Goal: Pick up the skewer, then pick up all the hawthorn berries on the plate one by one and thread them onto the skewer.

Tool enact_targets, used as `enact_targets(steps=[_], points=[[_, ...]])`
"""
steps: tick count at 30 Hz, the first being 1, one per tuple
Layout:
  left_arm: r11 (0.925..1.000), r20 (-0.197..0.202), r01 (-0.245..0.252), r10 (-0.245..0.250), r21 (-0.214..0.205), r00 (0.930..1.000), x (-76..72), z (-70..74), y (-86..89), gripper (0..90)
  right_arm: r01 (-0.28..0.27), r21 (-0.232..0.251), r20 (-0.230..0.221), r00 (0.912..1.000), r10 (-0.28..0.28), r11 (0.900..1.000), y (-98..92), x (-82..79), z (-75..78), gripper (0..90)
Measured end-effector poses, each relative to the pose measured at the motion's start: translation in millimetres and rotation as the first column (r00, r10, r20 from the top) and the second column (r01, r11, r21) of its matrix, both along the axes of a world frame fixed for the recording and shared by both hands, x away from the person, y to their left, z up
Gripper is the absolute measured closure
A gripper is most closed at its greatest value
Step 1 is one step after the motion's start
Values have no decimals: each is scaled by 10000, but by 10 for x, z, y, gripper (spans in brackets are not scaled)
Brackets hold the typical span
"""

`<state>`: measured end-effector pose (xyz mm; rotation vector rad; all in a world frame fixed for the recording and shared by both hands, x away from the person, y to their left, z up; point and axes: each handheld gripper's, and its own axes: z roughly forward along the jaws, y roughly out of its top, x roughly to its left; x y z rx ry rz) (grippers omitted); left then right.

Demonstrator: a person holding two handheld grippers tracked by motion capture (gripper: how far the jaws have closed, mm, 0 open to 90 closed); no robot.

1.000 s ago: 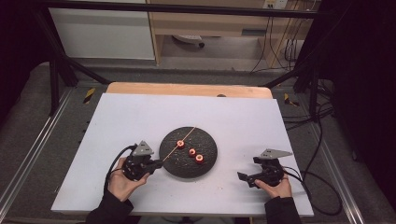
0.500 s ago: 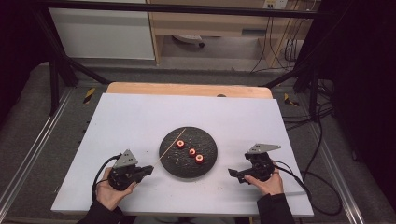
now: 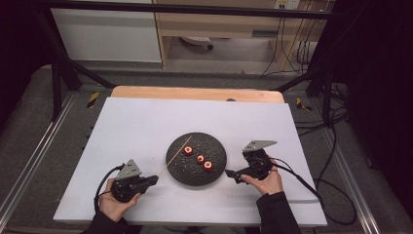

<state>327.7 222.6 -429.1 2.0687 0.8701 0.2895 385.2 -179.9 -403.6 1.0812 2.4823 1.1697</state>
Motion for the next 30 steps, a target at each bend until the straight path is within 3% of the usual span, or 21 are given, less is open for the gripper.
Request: enact_targets(steps=[7, 16, 20, 26, 27, 30], points=[[9999, -81, 24, -25, -100, 10000, 6, -32, 25, 885, -348, -220, -175, 9993, 345, 9992, 194, 80, 36, 16], [9999, -138, 84, -86, -95, 9999, 18, -55, 45, 886, -423, -922, -651, 9972, 364, 9948, 470, 216, 54, 23], [9999, -121, 110, -110, -46, 9999, 18, -59, 41, 885, -641, -1759, -891, 9948, 489, 9823, 632, 292, 86, 51], [9999, -70, 120, -120, -24, 9999, 9, -55, 40, 885, -1044, -2077, -1110, 9904, 826, 9726, 752, 351, 130, 101], [9999, -70, 127, -127, -49, 9999, 11, -54, 44, 885, -1188, -2356, -1166, 9888, 933, 9646, 798, 377, 132, 130], [9999, -84, 127, -128, -46, 9999, 12, -55, 45, 885, -1368, -2507, -1352, 9852, 1052, 9584, 837, 405, 130, 164]])
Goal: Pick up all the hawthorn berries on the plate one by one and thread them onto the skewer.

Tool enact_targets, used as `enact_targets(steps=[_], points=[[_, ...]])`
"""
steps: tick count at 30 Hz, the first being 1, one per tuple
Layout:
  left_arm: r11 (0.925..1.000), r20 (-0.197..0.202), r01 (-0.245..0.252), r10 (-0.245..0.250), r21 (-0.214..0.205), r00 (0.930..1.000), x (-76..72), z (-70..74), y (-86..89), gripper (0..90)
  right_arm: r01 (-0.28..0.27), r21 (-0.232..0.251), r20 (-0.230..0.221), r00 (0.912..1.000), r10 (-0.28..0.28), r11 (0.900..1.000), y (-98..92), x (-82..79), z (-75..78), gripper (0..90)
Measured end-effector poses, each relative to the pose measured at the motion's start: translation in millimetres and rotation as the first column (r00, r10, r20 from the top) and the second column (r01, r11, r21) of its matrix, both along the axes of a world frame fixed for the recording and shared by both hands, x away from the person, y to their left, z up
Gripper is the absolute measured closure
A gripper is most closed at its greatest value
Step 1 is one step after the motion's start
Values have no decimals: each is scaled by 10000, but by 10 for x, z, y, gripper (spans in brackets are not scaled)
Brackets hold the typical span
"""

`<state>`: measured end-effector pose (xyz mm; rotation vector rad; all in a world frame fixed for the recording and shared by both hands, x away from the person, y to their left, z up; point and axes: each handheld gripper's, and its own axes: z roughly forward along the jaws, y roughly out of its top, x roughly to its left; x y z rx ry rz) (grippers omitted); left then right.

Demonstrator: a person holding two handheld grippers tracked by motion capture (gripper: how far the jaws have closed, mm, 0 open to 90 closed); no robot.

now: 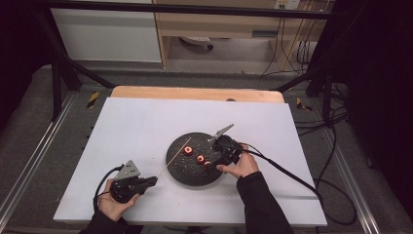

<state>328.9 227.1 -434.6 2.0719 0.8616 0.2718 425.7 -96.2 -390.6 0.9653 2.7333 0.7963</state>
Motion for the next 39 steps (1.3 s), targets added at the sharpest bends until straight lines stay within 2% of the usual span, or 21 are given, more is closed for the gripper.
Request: enact_targets(steps=[1, 2, 3, 4, 5, 8, 13, 19, 29, 39], points=[[10000, -13, 15, -15, 34, 10000, 1, -3, -2, 885, -141, -96, -167, 9998, 139, 9999, 37, 28, -10, 208], [10000, -13, 15, -15, 34, 10000, 1, -3, -2, 885, -141, -96, -167, 9998, 139, 9999, 37, 28, -10, 208], [10000, -21, 18, -18, 58, 10000, 3, -6, -4, 886, -309, -414, -447, 9986, 290, 9987, 84, 63, -24, 240], [10000, -21, 18, -18, 58, 10000, 3, -6, -4, 885, -309, -414, -447, 9986, 290, 9987, 84, 63, -24, 240], [10000, -21, 21, -21, 56, 10000, 3, -8, -5, 886, -393, -602, -696, 9970, 351, 9974, 122, 91, -36, 280], [10000, 9, 39, -39, 56, 10000, 0, -7, -8, 885, -405, -666, -914, 9952, 343, 9970, 147, 117, -44, 315], [10000, 1, 39, -39, 62, 10000, 0, -9, -8, 885, -496, -892, -1414, 9893, 366, 9948, 222, 175, -59, 428], [9999, 6, 47, -47, 96, 10000, 2, -10, -11, 885, -492, -927, -1854, 9822, 313, 9945, 244, 221, -105, 506], [9999, -11, 28, -28, 141, 10000, 4, -13, -12, 885, -681, -848, -2091, 9767, 491, 9941, 259, 256, -151, 584], [9998, 11, 24, -24, 173, 10000, -1, -14, -18, 885, -727, -891, -2326, 9713, 502, 9934, 258, 267, -162, 602]])
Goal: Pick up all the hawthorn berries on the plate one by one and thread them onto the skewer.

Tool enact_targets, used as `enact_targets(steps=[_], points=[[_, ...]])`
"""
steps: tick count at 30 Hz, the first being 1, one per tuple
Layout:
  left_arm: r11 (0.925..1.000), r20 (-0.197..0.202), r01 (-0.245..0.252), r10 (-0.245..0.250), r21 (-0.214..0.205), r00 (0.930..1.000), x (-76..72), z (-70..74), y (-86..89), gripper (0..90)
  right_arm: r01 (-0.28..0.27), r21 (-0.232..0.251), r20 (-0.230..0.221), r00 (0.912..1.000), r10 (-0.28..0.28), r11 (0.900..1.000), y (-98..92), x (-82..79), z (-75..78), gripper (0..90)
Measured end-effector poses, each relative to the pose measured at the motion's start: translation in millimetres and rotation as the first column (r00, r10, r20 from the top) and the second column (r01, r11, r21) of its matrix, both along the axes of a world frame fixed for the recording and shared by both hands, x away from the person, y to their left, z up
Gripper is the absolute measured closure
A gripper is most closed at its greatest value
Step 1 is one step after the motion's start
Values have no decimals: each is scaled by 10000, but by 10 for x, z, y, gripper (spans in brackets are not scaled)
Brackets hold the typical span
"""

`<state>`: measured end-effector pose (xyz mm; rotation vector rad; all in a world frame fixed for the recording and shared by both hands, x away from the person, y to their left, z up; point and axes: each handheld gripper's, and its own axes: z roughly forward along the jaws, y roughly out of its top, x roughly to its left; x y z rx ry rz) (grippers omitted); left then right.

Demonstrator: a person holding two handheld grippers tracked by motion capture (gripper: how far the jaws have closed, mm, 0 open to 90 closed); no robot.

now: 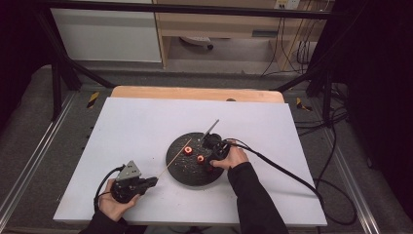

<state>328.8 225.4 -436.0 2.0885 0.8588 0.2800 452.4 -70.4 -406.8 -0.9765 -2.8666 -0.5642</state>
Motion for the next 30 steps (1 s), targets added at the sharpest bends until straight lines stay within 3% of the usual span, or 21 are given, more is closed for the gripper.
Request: enact_targets(steps=[5, 11, 14, 19, 20, 21, 22, 23, 26, 30], points=[[10000, 29, 18, -18, -38, 10000, -4, 4, 1, 886, 193, 190, 77, 9998, -194, 9996, -12, -20, 45, 603], [9999, 162, -28, 30, -109, 9999, -22, 13, -9, 886, 576, 887, 529, 9966, -625, 9944, -80, -70, 189, 604], [9998, 256, -92, 97, -200, 9996, -33, 16, -12, 886, 877, 1465, 956, 9901, -1024, 9853, -135, -120, 280, 605], [9995, 281, -137, 145, -282, 9995, -39, 18, -13, 885, 1168, 2065, 1167, 9828, -1430, 9714, -199, -184, 308, 605], [9994, 299, -166, 175, -315, 9994, -43, 16, -17, 885, 1339, 2361, 1220, 9785, -1661, 9625, -241, -211, 306, 606], [9994, 299, -166, 175, -315, 9994, -43, 16, -17, 885, 1339, 2361, 1220, 9785, -1661, 9625, -241, -211, 306, 606], [9994, 297, -165, 175, -317, 9994, -44, 13, -22, 885, 1442, 2668, 1274, 9748, -1831, 9529, -291, -229, 302, 606], [9994, 297, -165, 175, -317, 9994, -44, 13, -22, 885, 1442, 2668, 1274, 9748, -1831, 9529, -291, -229, 302, 606], [9992, 301, -208, 218, -335, 9993, -43, 8, -30, 885, 1690, 3115, 1366, 9659, -2200, 9351, -386, -261, 287, 607], [9989, 303, -263, 275, -385, 9992, -47, 7, -44, 885, 1967, 3938, 1367, 9534, -2688, 8979, -486, -300, 270, 607]])
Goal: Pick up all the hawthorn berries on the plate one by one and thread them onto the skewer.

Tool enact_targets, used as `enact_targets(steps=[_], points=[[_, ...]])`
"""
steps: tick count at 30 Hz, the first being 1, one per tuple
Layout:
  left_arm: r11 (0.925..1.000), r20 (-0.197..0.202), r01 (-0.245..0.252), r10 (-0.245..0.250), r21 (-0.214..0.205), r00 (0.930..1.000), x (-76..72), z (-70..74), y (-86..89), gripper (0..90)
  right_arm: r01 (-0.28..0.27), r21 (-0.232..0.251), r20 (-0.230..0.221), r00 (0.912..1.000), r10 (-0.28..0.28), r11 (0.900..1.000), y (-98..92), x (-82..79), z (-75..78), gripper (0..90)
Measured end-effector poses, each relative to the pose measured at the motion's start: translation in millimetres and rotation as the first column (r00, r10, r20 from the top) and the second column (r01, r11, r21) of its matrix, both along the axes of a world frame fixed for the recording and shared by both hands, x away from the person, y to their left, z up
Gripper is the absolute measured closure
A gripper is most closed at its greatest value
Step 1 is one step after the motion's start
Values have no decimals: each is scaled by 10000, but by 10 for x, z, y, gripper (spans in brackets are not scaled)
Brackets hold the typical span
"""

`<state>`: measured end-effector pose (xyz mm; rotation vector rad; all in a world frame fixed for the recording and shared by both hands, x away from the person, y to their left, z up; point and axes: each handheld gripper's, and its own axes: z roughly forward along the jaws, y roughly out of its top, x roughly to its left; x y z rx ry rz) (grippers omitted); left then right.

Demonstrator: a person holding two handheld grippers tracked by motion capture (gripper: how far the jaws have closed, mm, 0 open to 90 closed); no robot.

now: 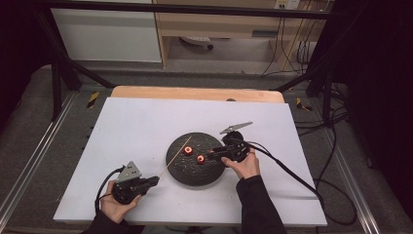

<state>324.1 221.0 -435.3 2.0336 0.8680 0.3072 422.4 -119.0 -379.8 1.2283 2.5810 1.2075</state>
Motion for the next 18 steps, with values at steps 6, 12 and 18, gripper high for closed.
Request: enact_targets(steps=[6, 12, 18], points=[[9999, 45, -127, 128, -66, 9999, -10, 0, -28, 885, 835, 1500, 358, 9953, -898, 9852, -99, -65, -53, 607], [9999, 85, -139, 139, -48, 9999, -12, -4, -63, 885, 1441, 2861, 556, 9845, -1665, 9473, -127, -114, -136, 608], [9997, 97, -236, 237, -105, 9997, -13, 1, -97, 885, 1870, 3811, 647, 9715, -2279, 9054, -110, -137, -222, 608]])
